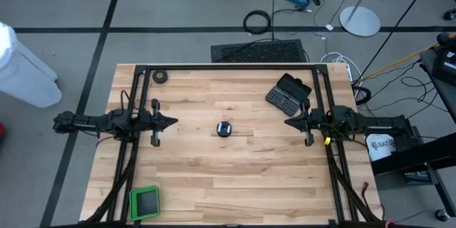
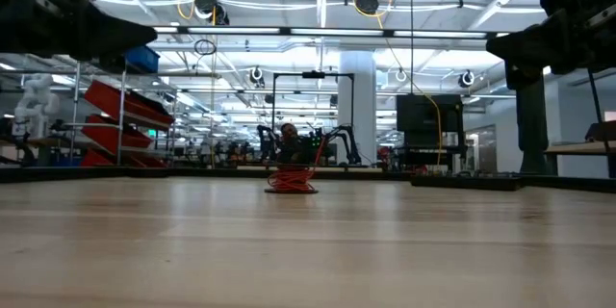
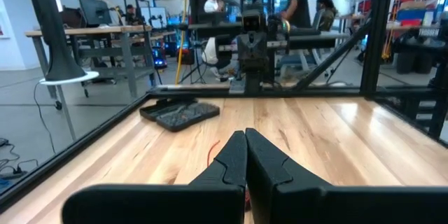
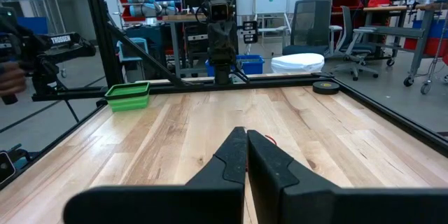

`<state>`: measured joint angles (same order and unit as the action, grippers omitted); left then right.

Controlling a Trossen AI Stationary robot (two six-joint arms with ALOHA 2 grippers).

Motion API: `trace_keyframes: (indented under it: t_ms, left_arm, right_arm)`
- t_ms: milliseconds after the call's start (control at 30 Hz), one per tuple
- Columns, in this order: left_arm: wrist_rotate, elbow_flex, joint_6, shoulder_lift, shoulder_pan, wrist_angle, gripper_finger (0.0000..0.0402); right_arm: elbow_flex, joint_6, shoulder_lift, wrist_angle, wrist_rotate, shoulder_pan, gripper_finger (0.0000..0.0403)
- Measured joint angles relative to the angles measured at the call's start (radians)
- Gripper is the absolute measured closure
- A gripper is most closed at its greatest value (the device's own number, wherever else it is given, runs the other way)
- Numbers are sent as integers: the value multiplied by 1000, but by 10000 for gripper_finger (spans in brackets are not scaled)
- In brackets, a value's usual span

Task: Coil cords

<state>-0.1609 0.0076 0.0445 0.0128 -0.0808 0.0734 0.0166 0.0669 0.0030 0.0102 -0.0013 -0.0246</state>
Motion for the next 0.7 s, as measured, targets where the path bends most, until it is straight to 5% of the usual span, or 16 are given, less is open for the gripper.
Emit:
trace_keyframes:
  t_ms: [300,700]
  left_arm:
    - [0,142,3,30,0,-13,400]
    - [-57,470,75,287,0,-152,400]
  right_arm:
    - [0,0,0,1,0,0,403]
    - [0,-33,0,31,2,0,403]
